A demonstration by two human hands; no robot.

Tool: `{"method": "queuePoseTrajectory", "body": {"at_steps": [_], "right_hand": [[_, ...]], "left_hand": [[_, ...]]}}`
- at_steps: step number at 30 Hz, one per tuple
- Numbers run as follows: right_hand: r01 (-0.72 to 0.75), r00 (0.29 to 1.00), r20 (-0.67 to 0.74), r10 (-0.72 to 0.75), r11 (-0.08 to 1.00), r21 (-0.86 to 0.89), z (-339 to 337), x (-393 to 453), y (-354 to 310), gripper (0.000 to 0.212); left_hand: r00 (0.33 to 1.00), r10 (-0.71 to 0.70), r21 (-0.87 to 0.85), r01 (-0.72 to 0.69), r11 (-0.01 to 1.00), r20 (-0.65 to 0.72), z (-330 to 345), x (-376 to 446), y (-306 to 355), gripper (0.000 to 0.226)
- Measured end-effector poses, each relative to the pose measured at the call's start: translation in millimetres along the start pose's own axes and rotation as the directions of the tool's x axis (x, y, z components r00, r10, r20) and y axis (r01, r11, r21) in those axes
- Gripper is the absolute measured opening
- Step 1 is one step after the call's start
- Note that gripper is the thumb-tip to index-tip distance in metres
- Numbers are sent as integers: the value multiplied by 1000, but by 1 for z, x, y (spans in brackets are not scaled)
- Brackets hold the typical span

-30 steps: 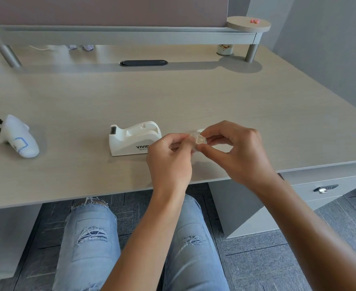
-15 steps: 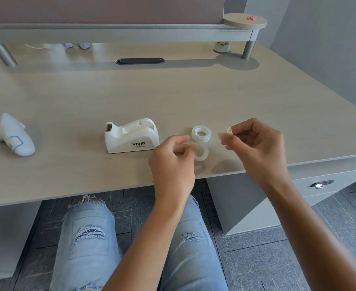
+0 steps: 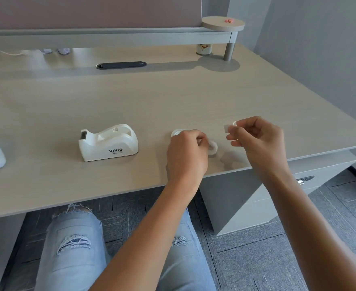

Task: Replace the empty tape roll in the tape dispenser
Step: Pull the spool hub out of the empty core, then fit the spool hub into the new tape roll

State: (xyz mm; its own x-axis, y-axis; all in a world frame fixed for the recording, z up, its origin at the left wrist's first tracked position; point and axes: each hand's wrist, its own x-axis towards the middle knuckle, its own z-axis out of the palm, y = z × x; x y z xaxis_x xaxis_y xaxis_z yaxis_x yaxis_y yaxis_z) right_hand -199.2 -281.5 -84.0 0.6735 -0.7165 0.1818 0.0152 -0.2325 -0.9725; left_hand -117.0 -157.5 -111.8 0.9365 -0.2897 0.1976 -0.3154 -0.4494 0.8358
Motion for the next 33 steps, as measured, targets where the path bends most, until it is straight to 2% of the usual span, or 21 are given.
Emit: {"method": "queuePoseTrajectory", "body": {"at_steps": [4, 6, 13, 16, 19, 22, 24, 26, 29, 33], "right_hand": [[-21, 999, 29, 21, 1000, -6, 3, 5, 4, 13], [-21, 998, 51, 21, 1000, -13, 8, 7, 7, 12], [12, 995, 100, -10, 1000, -19, 24, 12, 9, 9], [19, 994, 106, -16, 999, -29, 27, 15, 9, 8], [14, 995, 104, -11, 999, -30, 27, 18, 11, 9], [17, 994, 107, -16, 1000, -14, 27, 19, 10, 10], [21, 993, 113, -24, 999, 28, 27, 20, 9, 11], [9, 990, 137, -21, 996, 86, 29, 21, 7, 14], [-39, 982, 191, 2, 981, 191, 33, 23, 5, 21], [-161, 956, 286, 58, 922, 351, 40, 21, 2, 19]], "left_hand": [[984, 142, 52, -137, 989, -106, -15, 2, -7, 16], [972, 175, 129, -156, 979, -154, -27, 6, -12, 22], [991, 49, 403, -96, 910, 126, -44, 26, -19, 57], [985, 10, 489, -94, 867, 171, -40, 33, -19, 49], [982, 2, 477, -94, 874, 189, -39, 37, -20, 49], [988, 50, 325, -96, 941, 145, -42, 36, -20, 48], [994, 76, 139, -87, 986, 83, -45, 33, -20, 49], [998, 45, -56, -42, 998, 54, -50, 29, -20, 52], [992, -67, -342, 100, 934, 107, -57, 25, -20, 52], [966, -152, -591, 248, 767, 207, -66, 17, -14, 43]]}}
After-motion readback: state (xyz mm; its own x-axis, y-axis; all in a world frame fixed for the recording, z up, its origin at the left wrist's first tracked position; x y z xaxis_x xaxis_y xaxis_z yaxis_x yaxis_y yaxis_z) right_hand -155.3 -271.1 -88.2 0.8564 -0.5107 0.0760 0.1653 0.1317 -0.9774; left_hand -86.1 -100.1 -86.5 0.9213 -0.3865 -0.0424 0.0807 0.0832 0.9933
